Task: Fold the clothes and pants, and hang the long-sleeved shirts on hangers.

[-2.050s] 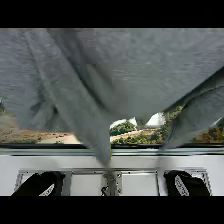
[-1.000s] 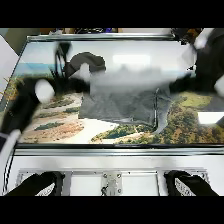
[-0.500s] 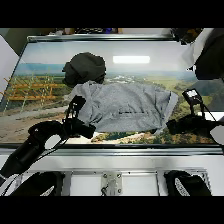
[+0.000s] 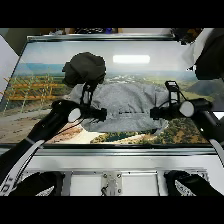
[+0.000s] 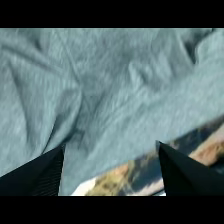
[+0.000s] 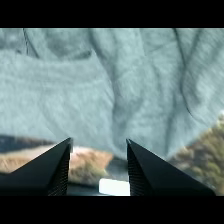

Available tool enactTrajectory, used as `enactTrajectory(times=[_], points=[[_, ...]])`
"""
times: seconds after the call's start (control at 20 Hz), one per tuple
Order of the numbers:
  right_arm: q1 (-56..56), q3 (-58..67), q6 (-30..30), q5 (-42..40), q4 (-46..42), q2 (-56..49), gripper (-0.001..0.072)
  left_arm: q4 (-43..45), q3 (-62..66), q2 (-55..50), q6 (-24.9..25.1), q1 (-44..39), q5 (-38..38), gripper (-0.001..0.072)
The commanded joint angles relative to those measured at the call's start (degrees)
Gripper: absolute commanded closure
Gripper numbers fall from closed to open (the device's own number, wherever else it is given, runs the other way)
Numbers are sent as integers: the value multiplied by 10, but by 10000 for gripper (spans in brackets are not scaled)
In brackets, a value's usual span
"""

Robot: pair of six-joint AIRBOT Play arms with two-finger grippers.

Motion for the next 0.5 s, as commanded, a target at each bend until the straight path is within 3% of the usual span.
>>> enactTrajectory(times=[0.0, 0.2, 0.45], points=[[19, 99, 70, -12, -10, -144, 331, 0, 118, -118, -20, 0, -23, 92], [20, 184, 95, 55, -10, -252, 331, 0, 213, -204, -20, 1, -95, 92], [21, 192, 132, 122, -10, -303, 331, 0, 303, -265, -20, 1, -150, 92]])
